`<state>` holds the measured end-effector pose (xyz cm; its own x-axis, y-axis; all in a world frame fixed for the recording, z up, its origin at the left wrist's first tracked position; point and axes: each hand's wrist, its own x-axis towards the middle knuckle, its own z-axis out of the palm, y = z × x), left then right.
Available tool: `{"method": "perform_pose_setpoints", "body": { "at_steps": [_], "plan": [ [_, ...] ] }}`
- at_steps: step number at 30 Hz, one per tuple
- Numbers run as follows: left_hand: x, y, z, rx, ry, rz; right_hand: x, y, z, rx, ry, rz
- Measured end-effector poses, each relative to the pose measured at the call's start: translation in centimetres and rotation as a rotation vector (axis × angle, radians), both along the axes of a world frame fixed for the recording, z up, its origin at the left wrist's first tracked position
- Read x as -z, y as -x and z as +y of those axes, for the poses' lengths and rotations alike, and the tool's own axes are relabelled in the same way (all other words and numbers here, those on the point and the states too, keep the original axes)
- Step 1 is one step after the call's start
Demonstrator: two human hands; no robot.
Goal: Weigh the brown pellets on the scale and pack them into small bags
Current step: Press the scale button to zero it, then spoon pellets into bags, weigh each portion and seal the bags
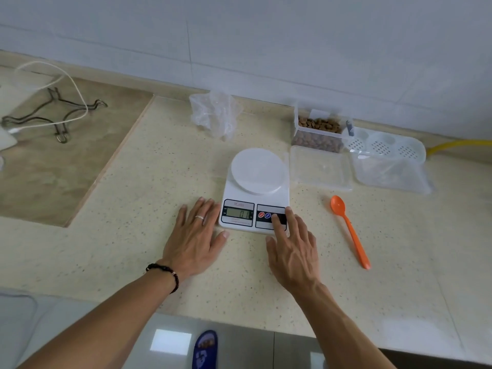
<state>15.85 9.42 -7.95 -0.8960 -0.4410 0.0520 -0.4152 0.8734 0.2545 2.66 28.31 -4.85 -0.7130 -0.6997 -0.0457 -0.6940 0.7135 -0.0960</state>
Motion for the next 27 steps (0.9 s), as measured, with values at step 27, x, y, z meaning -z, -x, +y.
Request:
{"method": "perform_pose_setpoints", "body": {
  "at_steps": [27],
  "plan": [
    [-5.2, 6.1, 5.6, 0.143, 0.120, -0.016, -3.5, 7.0, 8.8, 0.454, 0.038, -0.067]
  ]
}}
